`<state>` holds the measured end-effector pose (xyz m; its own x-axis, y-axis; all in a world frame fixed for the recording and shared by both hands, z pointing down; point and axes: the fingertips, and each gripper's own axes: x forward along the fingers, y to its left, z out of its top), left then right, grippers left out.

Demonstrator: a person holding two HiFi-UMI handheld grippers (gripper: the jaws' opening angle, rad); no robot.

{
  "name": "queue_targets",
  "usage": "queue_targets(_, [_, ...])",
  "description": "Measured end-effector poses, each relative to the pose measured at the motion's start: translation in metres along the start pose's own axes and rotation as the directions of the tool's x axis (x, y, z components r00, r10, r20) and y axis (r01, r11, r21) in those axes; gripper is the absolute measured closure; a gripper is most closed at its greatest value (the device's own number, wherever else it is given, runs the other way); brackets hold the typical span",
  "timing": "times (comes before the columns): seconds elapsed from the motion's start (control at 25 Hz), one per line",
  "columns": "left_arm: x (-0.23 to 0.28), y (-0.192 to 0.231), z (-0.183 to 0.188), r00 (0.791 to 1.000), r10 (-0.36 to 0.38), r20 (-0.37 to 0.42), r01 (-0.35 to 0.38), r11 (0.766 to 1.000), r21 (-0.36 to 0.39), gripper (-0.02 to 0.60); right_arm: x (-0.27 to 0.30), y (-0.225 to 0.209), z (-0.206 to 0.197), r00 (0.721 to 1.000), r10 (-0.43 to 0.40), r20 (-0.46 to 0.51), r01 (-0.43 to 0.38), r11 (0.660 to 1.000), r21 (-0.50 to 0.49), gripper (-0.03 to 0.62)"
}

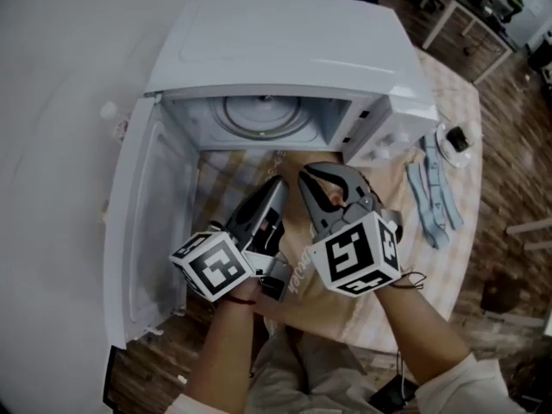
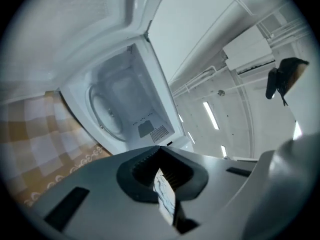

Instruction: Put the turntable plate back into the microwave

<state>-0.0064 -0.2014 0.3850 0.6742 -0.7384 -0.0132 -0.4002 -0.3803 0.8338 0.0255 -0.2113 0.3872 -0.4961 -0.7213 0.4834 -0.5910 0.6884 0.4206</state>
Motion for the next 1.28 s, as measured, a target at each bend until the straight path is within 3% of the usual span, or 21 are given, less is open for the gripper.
queue_targets(0.16, [-0.005,-0.032,0.001,0.999,-0.054,0.007,0.052,0.989,0.141,0.58,-0.027,-0.002,0.011,0.995,0.052,0.088,-0.07,0.973,0.222,0.546])
queue_targets(0.32, [-0.01,-0.057,-0.006,0.997,-0.069,-0.041,0.077,0.968,0.24,0.581,-0.055,-0.005,0.023,0.98,0.089,0.178,-0.146,0.929,0.341,0.546])
queue_targets(0.64, [-0.016,-0.107,-0.029,0.984,-0.108,-0.145,0.155,0.917,0.367,0.581,-0.1,0.002,0.029,0.956,0.132,0.262,-0.239,0.867,0.437,0.546])
queue_targets(0.84, [-0.026,-0.135,-0.042,0.971,-0.124,-0.206,0.198,0.896,0.398,0.581,-0.128,0.003,0.031,0.944,0.121,0.308,-0.269,0.822,0.502,0.546])
queue_targets(1.28, [-0.049,-0.194,-0.042,0.958,-0.166,-0.233,0.258,0.852,0.455,0.581,-0.192,-0.009,0.062,0.911,-0.027,0.412,-0.256,0.747,0.614,0.546])
